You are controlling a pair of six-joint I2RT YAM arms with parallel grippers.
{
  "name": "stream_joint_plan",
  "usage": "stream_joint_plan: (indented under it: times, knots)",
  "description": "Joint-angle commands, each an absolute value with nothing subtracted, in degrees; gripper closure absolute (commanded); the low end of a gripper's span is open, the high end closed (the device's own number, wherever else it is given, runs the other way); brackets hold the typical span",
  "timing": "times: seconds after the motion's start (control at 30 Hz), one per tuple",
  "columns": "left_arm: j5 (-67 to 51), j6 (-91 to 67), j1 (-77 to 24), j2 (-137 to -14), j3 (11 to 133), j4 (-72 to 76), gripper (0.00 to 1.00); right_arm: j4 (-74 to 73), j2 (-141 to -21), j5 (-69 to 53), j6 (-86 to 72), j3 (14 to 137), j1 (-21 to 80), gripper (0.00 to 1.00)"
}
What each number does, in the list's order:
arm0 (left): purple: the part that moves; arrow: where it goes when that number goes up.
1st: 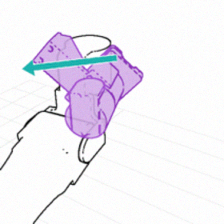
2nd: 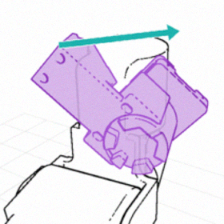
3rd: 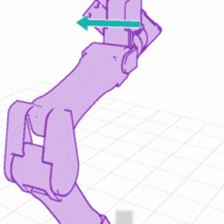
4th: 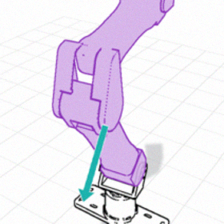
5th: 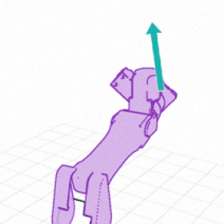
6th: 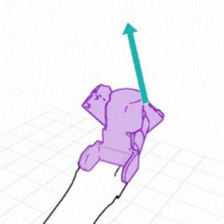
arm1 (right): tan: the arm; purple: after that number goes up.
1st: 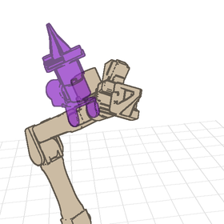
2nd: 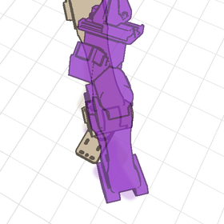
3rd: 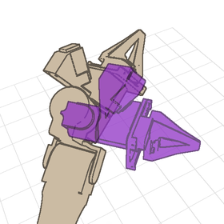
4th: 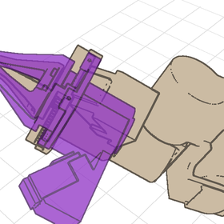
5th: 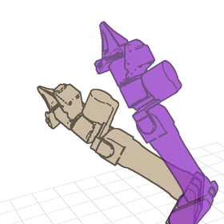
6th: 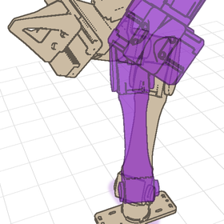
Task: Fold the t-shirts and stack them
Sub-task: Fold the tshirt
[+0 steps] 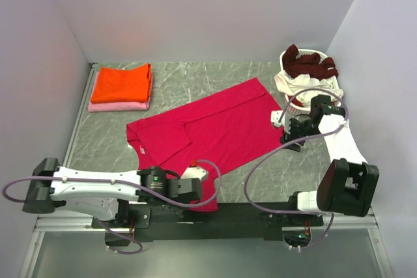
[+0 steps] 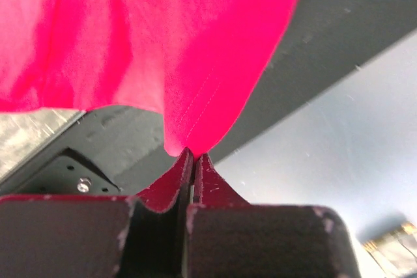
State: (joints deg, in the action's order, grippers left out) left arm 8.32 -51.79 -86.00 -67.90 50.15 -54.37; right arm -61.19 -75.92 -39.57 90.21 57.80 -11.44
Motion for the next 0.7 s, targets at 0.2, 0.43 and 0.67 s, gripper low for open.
stream_joint_plan:
  times: [0.2,0.43,0.67]
  knots:
    - [0.44,-54.84,-85.69,-58.98,47.02,-58.01,0.99,-56.69,-86.03,-27.43,110.38,55.28,-11.60,0.35]
    - [-0.62,-55.11,-85.69,-56.43,47.11,-58.36,0.99,-47.03,-89.82,-22.51,109.95,53.70,-9.32,0.37]
    - [-0.27,-55.37,-85.52,-56.08,46.84,-59.41,0.99,-42.28,-95.79,-16.09,108.37,55.81,-7.74,0.42]
